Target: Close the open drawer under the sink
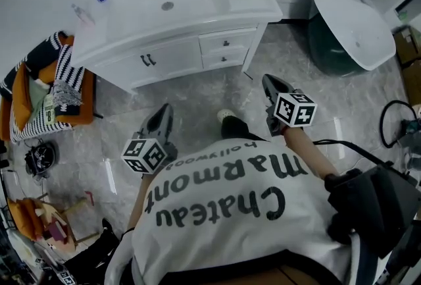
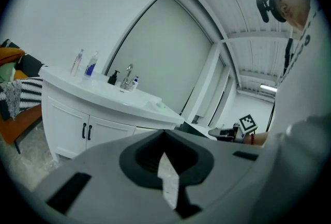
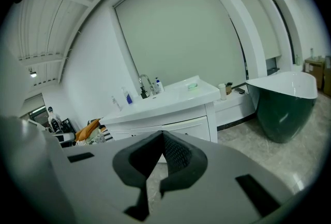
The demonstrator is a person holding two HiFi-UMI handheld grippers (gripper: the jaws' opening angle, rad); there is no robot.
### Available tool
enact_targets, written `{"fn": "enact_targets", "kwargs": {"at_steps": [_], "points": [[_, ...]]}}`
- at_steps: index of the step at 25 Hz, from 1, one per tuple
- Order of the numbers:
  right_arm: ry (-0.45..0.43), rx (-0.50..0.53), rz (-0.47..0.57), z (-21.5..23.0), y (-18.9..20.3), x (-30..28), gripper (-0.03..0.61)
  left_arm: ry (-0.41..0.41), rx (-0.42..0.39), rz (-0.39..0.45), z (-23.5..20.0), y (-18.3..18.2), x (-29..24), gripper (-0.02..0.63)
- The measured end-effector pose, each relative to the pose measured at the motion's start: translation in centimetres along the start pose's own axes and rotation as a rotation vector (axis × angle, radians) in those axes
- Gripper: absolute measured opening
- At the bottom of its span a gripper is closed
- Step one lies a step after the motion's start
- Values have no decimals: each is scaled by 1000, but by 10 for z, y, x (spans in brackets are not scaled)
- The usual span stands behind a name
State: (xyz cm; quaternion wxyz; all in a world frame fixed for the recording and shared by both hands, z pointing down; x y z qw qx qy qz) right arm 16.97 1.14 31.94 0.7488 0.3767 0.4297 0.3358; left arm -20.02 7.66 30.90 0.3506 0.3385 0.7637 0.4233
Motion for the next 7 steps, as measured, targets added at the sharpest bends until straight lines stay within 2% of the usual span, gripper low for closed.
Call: {"fn": "enact_targets", "kwargs": {"at_steps": [7], "points": [[-7,9,-20,-1,7,-3,9,3,4,-6,3,7,-2,8]]}}
Point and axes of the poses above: the fingertips, and each gripper's own axes: x backward along the fingers, z to its right, y out of its underside, the point moved 7 cm from there along x, backward along the fingers, and after that the axes turned 1 degree about z, right-handed, at the moved point
